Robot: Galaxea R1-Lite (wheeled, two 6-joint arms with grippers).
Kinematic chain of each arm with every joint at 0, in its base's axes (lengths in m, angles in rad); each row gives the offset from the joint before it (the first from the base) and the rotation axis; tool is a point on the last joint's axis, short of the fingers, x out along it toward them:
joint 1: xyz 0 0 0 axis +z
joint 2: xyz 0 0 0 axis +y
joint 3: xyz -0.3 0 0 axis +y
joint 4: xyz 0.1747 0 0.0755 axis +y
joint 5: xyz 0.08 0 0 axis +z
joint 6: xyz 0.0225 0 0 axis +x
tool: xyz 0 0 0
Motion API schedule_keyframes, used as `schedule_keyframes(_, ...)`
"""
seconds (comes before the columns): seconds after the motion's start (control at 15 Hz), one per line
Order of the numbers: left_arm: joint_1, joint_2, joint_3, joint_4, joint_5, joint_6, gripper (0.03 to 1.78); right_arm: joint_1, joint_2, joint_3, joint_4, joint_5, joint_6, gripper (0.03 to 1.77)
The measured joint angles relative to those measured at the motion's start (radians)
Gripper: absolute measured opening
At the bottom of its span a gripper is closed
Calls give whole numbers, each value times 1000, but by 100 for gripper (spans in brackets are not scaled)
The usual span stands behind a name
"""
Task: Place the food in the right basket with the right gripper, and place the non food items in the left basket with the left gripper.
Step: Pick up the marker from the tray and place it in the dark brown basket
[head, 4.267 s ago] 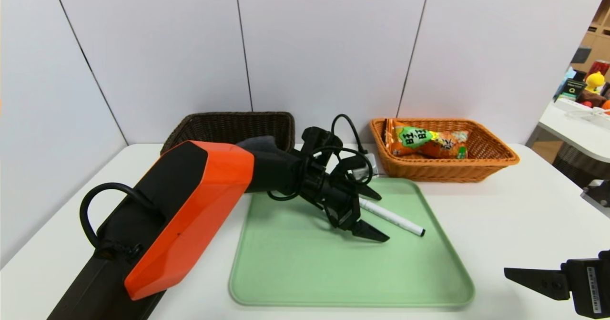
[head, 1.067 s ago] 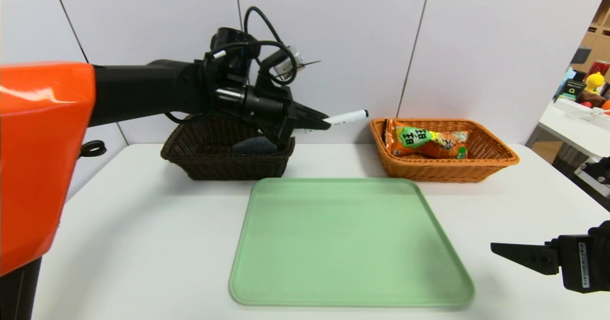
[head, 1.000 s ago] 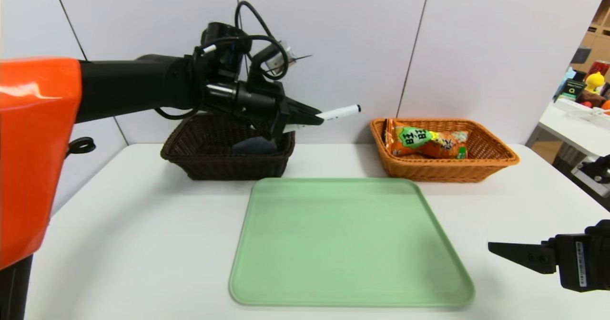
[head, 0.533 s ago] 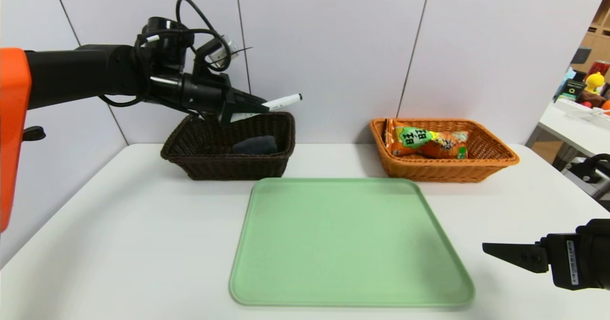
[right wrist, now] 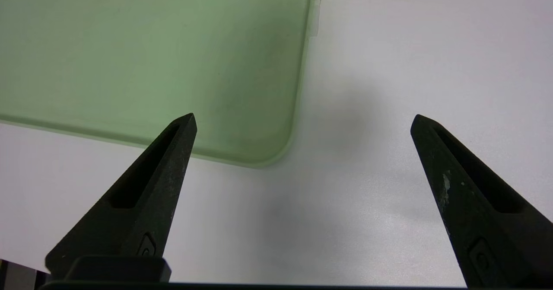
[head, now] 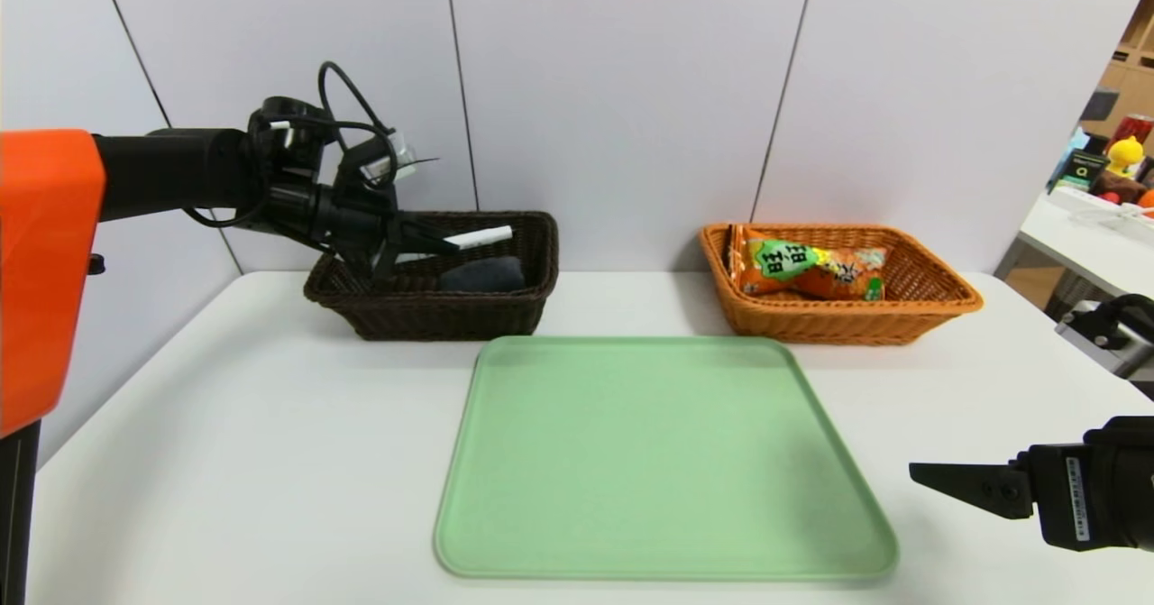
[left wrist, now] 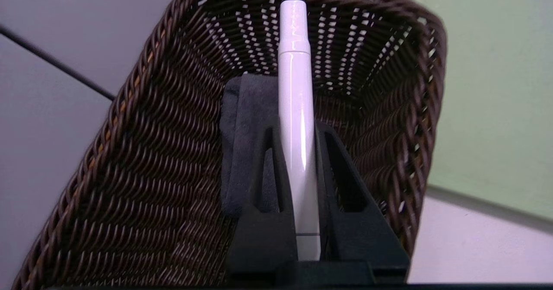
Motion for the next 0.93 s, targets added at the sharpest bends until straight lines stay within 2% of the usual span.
schedule_keyframes(0.2, 6, 43, -3, -5, 17, 51, 20, 0, 0, 4, 0, 0, 0, 171)
schedule_keyframes(0.73, -3, 97, -8, -8, 39, 48, 20, -1, 9, 6, 2, -7, 0, 171)
schedule_keyframes(0.8, -3, 98, -8, -9, 39, 47, 23, 0, 10, 6, 2, -6, 0, 171)
schedule_keyframes(0.93, -3, 98, -8, -10, 40, 47, 55, -1, 9, 6, 2, -7, 0, 171)
